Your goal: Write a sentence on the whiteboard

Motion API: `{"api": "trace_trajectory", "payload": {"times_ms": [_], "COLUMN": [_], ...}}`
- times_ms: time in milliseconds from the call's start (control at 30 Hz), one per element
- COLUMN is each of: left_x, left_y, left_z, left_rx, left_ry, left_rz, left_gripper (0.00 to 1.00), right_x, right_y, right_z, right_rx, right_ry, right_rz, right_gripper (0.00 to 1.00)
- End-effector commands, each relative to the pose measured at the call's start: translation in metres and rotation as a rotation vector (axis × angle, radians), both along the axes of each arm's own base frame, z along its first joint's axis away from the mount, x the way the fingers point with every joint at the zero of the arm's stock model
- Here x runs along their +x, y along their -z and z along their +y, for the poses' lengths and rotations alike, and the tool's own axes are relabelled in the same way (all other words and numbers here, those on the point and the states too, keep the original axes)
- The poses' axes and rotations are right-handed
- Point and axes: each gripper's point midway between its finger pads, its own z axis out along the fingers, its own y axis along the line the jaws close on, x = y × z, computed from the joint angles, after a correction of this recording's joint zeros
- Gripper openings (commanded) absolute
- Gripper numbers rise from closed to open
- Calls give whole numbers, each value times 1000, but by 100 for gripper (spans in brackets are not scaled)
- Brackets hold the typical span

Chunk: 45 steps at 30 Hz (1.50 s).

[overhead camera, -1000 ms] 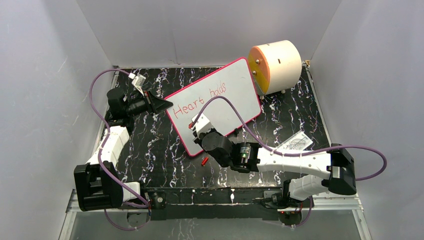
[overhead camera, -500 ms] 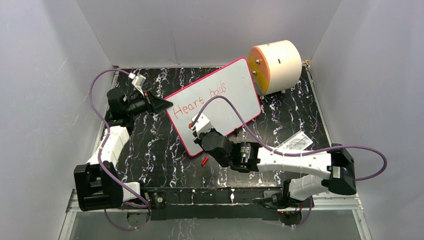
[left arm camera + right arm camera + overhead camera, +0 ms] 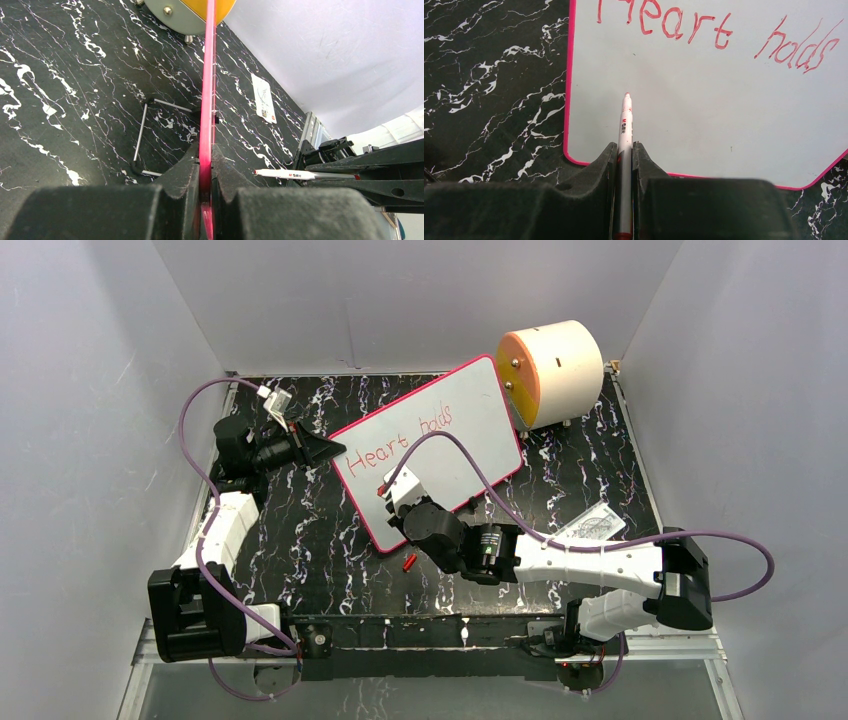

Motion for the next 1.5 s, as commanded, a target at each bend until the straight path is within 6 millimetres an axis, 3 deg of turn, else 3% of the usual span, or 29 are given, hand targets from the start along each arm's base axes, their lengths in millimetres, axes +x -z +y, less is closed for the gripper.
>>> {"api": "trace_trajectory", "payload": {"times_ms": [0,767,1467], "left_x": [-4,-4,-5], "left_y": [2,2,1], "left_z": [-1,-2,-2], "left_rx": [27,26,24], "left_ry": [9,12,16], "left_rz": [-14,-11,-13], "left_gripper": [0,0,0], "right_x": [4,7,34], "right_y": [-28,-20,-17], "right_z": [6,20,29], "right_rx": [89,64,80], "right_ry": [17,7,41], "right_rz": [-14,-26,-23], "right_gripper": [0,0,0]}}
